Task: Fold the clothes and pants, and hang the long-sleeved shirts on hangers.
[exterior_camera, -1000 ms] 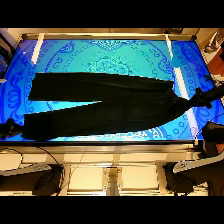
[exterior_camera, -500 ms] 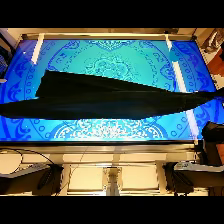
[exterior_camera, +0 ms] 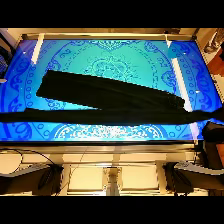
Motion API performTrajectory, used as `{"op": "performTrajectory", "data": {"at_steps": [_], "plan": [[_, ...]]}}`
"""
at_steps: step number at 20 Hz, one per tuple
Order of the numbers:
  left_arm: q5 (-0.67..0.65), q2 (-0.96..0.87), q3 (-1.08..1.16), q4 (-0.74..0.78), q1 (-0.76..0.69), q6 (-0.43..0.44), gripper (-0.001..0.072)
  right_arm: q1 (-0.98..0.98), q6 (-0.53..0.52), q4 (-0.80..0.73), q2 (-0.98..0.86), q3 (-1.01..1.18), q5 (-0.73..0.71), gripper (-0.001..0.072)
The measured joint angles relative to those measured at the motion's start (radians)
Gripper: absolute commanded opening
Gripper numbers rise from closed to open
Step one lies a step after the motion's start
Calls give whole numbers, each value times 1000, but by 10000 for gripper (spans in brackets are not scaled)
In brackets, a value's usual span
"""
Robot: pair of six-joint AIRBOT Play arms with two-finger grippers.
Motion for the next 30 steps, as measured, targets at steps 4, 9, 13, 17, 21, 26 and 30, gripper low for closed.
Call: {"op": "performTrajectory", "data": {"at_steps": [4,9,13,17,21,26,30], "plan": [[-14,3,-58,84,40,25,24,-79,-16,-65,61,-142,-36,22],[-55,18,-77,105,136,79,24,-164,-21,-114,128,-203,-53,21],[-79,26,-80,79,175,120,21,-207,0,-179,150,-234,-79,22],[-82,35,-35,-121,99,175,20,-220,2,-40,154,-237,-131,21],[69,37,98,-94,-179,35,20,-223,7,109,155,-200,-201,21],[399,-71,269,121,-550,-276,21,-159,46,171,135,-182,-310,22],[548,-211,388,239,-709,-492,20,-38,115,170,97,-177,-440,22]]}}
